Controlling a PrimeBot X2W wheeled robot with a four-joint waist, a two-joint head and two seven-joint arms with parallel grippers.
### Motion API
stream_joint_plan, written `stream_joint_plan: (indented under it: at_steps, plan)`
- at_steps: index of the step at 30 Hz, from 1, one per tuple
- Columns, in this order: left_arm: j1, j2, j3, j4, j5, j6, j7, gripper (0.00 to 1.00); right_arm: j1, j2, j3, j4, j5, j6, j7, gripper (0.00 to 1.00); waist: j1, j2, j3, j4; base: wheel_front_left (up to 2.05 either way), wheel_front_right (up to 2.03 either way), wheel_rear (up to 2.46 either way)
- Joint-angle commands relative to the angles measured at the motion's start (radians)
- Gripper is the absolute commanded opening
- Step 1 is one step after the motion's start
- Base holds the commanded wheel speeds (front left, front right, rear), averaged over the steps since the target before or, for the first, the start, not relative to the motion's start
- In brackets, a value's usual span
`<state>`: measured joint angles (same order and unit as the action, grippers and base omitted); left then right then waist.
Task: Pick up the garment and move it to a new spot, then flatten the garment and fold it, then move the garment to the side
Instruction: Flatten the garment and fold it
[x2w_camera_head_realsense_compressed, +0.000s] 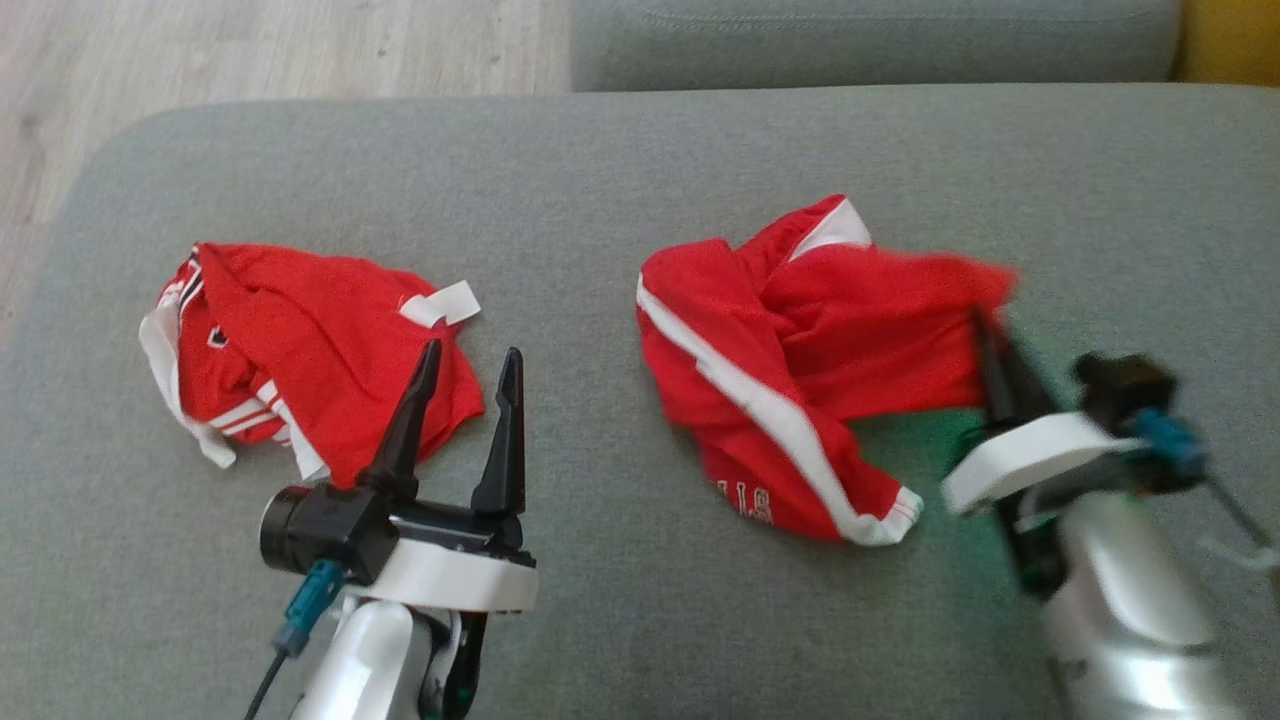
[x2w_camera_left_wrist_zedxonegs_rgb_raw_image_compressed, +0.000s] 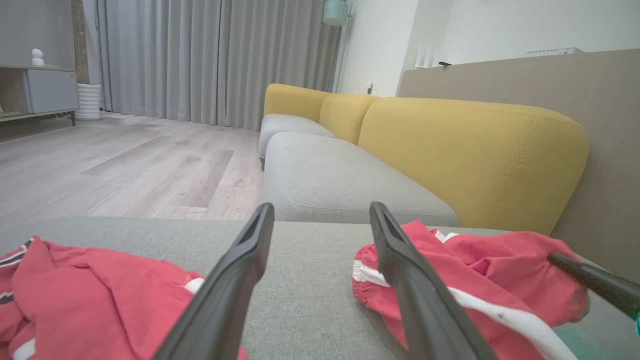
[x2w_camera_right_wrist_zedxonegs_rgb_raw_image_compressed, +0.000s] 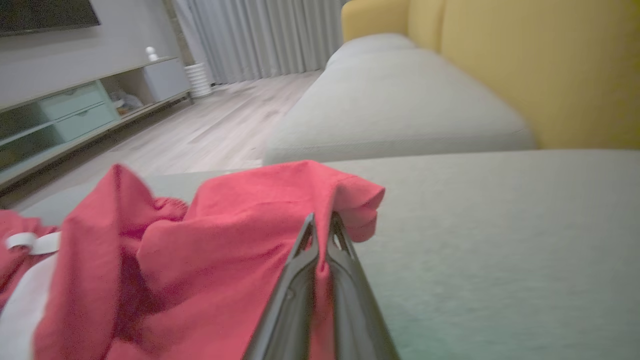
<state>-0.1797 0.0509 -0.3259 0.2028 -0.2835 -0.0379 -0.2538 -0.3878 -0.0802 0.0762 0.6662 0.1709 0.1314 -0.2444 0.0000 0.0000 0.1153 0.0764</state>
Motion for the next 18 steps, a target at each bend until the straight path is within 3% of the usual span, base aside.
stream_joint_plan:
  at_steps: [1,7,13,14,15,18]
  plan:
    - [-0.027,-0.001,0.032,-0.035,-0.004,0.003,-0.008,1.00,-0.042,-0.014,-0.005,-0.046,-0.029,-0.001,-0.015,0.00,0.0000,0.0000,-0.007,-0.007,0.00,0.00,0.00]
    - [-0.025,-0.001,0.025,-0.041,-0.012,0.008,-0.008,1.00,-0.054,-0.055,-0.183,-0.128,-0.207,-0.001,-0.016,0.00,0.0000,0.0000,-0.016,-0.018,0.00,0.00,0.00]
    - [-0.027,-0.001,0.016,-0.046,-0.019,0.012,-0.008,1.00,-0.071,-0.045,-0.377,-0.146,-0.335,-0.001,0.027,0.00,0.0000,0.0000,-0.010,-0.013,0.00,0.00,0.00]
    - [-0.027,-0.001,0.015,-0.046,-0.020,0.011,-0.008,1.00,-0.073,-0.041,-0.406,-0.144,-0.360,-0.001,0.034,0.68,0.0000,0.0000,-0.009,-0.011,0.00,0.00,0.00]
    - [-0.028,-0.001,0.014,-0.045,-0.021,0.011,-0.008,1.00,-0.072,-0.031,-0.427,-0.137,-0.378,-0.001,0.045,1.00,0.0000,0.0000,-0.009,-0.008,0.00,0.00,0.00]
    - [-0.029,-0.001,0.016,-0.043,-0.022,0.011,-0.008,1.00,-0.067,0.001,-0.434,-0.144,-0.387,-0.001,0.027,1.00,0.0000,0.0000,-0.009,-0.003,0.00,0.00,0.00]
